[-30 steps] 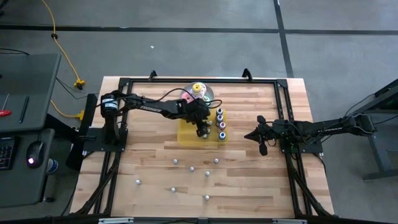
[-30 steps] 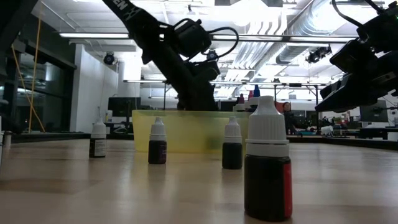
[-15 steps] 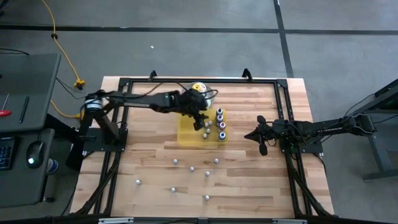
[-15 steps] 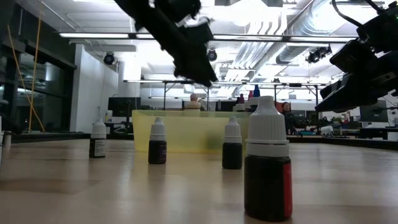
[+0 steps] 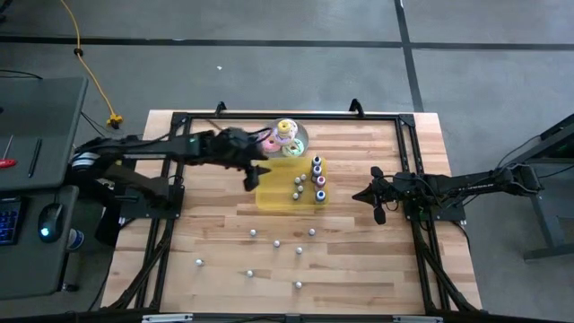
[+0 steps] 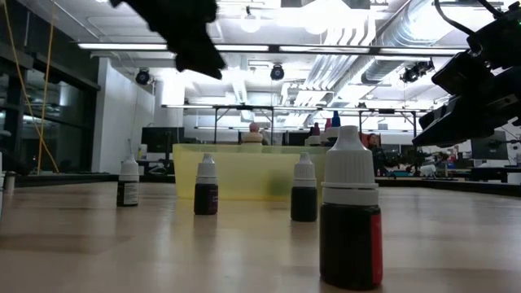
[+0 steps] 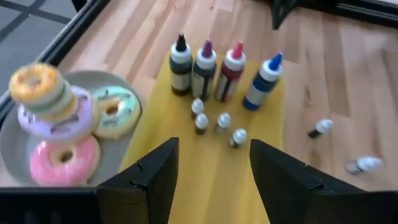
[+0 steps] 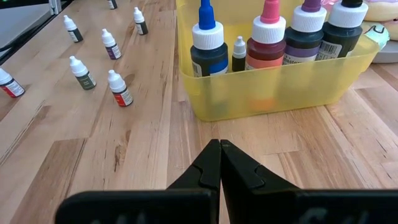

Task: Pick & Place food coloring
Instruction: Put the top small red food coloring bottle into the yellow container

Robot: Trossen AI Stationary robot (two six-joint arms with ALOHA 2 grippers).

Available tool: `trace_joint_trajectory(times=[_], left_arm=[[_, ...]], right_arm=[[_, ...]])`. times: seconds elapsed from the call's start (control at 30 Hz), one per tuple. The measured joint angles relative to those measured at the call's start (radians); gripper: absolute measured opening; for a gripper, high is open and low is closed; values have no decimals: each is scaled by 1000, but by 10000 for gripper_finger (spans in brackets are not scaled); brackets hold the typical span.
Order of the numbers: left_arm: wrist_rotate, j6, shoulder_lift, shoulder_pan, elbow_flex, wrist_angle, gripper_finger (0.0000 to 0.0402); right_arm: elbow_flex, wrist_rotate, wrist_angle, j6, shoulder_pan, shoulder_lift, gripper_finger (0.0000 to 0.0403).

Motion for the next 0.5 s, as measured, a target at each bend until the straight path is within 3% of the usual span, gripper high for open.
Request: trace_joint_trajectory(times=[0.27,0.5], left_arm=[[41,-109,-179,-82,-98,-62,193],[92,-108,-200,-172,-64,-132,193]], right_arm=[[0,0,0,0,0,0,0],[0,0,1,0,0,0,0]])
